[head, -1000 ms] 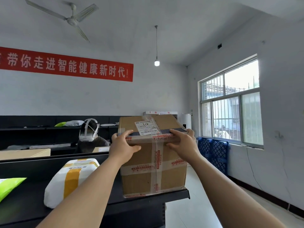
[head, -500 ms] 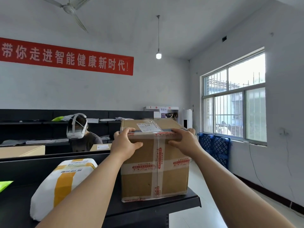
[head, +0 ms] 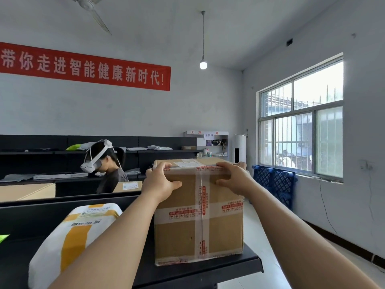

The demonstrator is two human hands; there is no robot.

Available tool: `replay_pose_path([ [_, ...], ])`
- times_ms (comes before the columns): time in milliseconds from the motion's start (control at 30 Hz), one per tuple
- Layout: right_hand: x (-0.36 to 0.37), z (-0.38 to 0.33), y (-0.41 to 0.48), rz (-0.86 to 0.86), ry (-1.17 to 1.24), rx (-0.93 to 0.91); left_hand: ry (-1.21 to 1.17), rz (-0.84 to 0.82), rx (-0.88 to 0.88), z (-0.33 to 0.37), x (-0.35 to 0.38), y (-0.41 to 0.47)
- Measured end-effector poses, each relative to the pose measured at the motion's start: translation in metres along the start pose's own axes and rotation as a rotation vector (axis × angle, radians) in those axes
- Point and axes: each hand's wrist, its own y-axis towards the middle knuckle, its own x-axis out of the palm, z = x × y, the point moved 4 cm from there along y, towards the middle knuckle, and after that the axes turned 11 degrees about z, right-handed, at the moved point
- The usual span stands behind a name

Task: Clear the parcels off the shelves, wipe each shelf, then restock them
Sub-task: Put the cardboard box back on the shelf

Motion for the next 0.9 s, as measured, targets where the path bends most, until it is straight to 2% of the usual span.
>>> replay_pose_path([
  [167,0.003,0.001,0.0,-0.033,-0.048,-0.016,0.019,0.009,0.009,0.002,0.002,0.0],
  [367,0.002,-0.009,-0.016,0.109,-0.159,-0.064,0.178,0.074,0.052,0.012,0.004,-0.017],
  [500,-0.002,-0.016,-0.028,0.184,-0.181,-0.142,0.257,0.135,0.146,0.02,-0.002,-0.031],
  [767,-0.007,-0.03,-0.084,0.193,-0.056,-0.233,0.083,0.214,0.193,0.028,-0.031,-0.086],
  [900,-0.001,-0.037,-0.122,0.149,0.024,-0.234,0.003,0.161,0.125,0.008,-0.043,-0.124],
])
